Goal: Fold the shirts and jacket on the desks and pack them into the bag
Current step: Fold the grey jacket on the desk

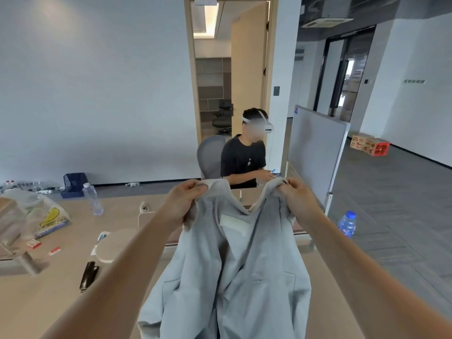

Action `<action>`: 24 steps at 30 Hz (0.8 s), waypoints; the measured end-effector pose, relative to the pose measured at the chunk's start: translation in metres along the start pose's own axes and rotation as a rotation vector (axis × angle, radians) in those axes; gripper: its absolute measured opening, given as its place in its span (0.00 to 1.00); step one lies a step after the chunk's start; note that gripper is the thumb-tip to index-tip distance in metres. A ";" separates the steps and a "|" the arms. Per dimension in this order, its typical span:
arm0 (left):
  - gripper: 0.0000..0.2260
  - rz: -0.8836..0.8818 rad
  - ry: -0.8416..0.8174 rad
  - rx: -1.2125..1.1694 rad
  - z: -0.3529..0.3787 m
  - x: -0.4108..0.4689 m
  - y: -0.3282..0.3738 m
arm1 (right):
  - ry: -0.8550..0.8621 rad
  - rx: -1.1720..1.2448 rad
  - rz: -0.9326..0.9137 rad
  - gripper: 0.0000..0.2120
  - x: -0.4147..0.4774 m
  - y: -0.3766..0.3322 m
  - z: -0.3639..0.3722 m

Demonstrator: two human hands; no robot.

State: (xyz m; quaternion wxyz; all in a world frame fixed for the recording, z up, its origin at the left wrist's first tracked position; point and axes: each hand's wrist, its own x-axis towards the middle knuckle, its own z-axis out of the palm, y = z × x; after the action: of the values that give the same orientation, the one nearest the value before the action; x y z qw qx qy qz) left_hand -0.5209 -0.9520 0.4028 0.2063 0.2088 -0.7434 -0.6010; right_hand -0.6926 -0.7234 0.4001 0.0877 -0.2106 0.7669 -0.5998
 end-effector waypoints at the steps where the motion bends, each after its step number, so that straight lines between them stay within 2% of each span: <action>1: 0.08 -0.003 0.002 0.053 0.000 -0.005 -0.006 | -0.014 -0.033 0.034 0.08 -0.009 0.005 0.000; 3: 0.05 0.044 -0.007 0.224 -0.002 -0.017 -0.014 | -0.039 -0.054 0.107 0.10 -0.030 0.016 -0.001; 6: 0.06 0.110 -0.020 0.648 -0.005 -0.036 -0.026 | -0.051 -0.032 0.150 0.11 -0.069 0.021 0.002; 8: 0.08 0.051 0.003 0.750 -0.009 -0.058 -0.027 | -0.089 -0.052 0.163 0.11 -0.094 0.025 0.009; 10: 0.09 -0.001 0.002 0.678 -0.011 -0.074 -0.032 | -0.141 -0.071 0.165 0.09 -0.115 0.029 0.018; 13: 0.10 -0.087 0.010 0.325 -0.012 -0.093 -0.040 | -0.255 -0.133 0.151 0.08 -0.141 0.033 0.034; 14: 0.10 -0.087 0.036 0.272 -0.012 -0.095 -0.043 | -0.278 -0.172 0.146 0.07 -0.149 0.035 0.039; 17: 0.09 -0.052 0.081 0.262 -0.012 -0.104 -0.047 | -0.372 -0.333 0.100 0.07 -0.165 0.037 0.050; 19: 0.06 -0.029 0.081 0.245 -0.010 -0.110 -0.046 | -0.500 -0.442 0.101 0.12 -0.169 0.039 0.054; 21: 0.09 -0.036 0.107 0.193 -0.007 -0.111 -0.045 | -0.639 -0.516 0.109 0.14 -0.169 0.040 0.057; 24: 0.04 -0.015 0.167 0.157 -0.003 -0.103 -0.046 | -0.718 -0.435 0.163 0.09 -0.151 0.044 0.061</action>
State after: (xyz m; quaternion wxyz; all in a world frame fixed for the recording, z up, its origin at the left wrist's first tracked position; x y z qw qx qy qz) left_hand -0.4316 -0.9055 0.3523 0.2461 0.2791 -0.7669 -0.5228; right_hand -0.5433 -0.7035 0.3236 0.3499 -0.3584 0.8104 -0.3038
